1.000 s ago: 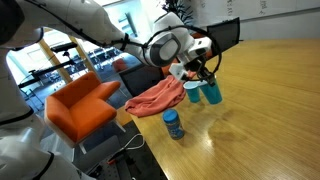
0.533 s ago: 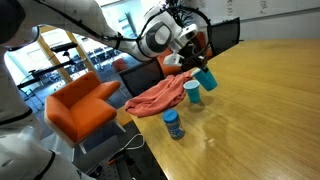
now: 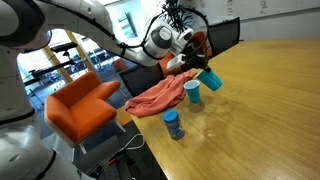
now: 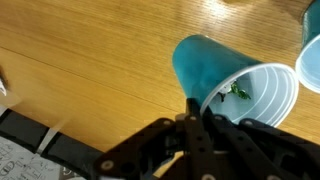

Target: Pour the things in the blue cup into the other cup

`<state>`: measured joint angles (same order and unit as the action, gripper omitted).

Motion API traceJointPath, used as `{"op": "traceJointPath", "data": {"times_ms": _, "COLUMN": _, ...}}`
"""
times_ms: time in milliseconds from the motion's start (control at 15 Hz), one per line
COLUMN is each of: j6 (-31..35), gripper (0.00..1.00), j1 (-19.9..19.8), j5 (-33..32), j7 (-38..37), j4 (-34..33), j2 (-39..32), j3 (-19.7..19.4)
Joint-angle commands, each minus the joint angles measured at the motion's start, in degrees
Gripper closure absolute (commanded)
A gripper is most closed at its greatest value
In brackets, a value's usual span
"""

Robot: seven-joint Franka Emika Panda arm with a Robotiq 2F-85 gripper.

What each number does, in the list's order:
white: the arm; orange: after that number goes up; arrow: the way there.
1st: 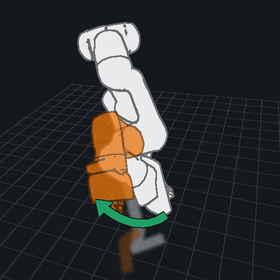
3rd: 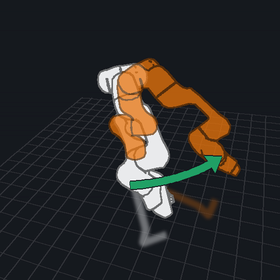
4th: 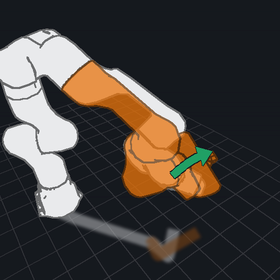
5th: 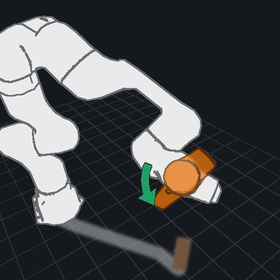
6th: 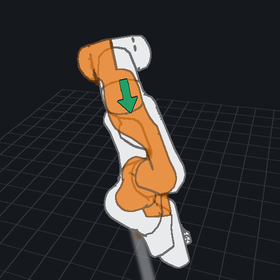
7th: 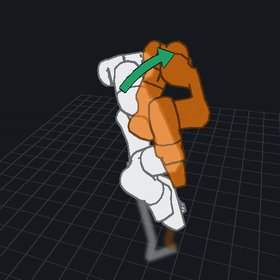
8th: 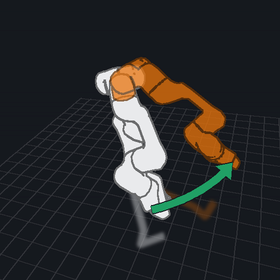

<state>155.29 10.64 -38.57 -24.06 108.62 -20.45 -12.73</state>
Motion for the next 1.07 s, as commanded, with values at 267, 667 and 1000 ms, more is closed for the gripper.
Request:
{"op": "traceJointPath", "data": {"times_ms": 267, "j6": -0.3, "gripper": 0.96, "j1": -0.2, "j5": -2.5, "j7": -2.1, "j4": -0.8, "j2": -1.4, "j3": 0.6}}
{"op": "traceJointPath", "data": {"times_ms": 667, "j6": -2.7, "gripper": 0.99, "j1": 6.2, "j5": -17.2, "j7": -8.8, "j4": -3.0, "j2": -3.0, "j3": -5.2}}
{"op": "traceJointPath", "data": {"times_ms": 1000, "j6": -6.0, "gripper": 0.99, "j1": 10.6, "j5": -28.1, "j7": -14.4, "j4": -4.6, "j2": -3.7, "j3": -6.8}}
